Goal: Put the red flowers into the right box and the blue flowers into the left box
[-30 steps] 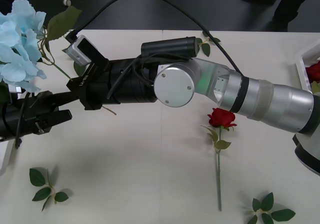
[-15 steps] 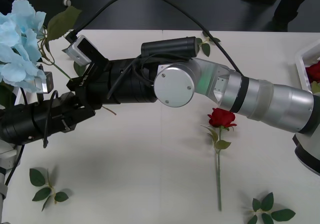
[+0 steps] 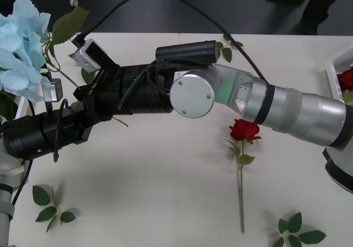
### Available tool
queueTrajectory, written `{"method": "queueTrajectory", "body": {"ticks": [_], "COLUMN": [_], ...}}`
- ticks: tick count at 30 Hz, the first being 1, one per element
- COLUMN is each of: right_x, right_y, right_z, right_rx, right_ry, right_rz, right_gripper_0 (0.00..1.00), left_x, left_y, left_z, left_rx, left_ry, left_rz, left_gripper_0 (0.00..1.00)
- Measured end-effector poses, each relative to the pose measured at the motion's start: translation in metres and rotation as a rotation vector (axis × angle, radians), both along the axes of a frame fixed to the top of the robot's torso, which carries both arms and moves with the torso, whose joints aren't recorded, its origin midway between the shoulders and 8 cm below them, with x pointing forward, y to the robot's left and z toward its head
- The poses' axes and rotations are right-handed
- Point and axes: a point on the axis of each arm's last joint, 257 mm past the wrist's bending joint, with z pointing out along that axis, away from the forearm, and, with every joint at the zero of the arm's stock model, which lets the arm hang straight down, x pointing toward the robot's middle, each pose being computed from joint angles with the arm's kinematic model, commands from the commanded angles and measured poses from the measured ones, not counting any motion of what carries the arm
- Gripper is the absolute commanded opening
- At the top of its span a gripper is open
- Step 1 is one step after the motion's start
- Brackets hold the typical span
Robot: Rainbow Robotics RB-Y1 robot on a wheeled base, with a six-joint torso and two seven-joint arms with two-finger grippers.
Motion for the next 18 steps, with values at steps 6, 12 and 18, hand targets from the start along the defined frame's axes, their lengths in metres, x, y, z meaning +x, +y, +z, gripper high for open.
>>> {"method": "queueTrajectory", "body": {"ticks": [6,12,18], "right_x": [0.0001,0.0001,0.0001], "right_y": [0.0000,0.0000,0.0000], "right_z": [-0.0001,-0.0001,-0.0001], "right_rx": [0.000,0.000,0.000], "right_ry": [0.000,0.000,0.000], "right_rz": [0.000,0.000,0.000], "right_gripper_0": [0.00,0.57,1.00], "left_x": [-0.0002,-0.0005,-0.0006], "left_y": [-0.0002,-0.0004,-0.0004], "left_z": [-0.0001,-0.0001,-0.0001], "left_rx": [0.000,0.000,0.000], "left_ry": [0.000,0.000,0.000], "left_rz": [-0.001,-0.002,-0.003], "left_gripper_0": [0.01,0.01,0.01]}}
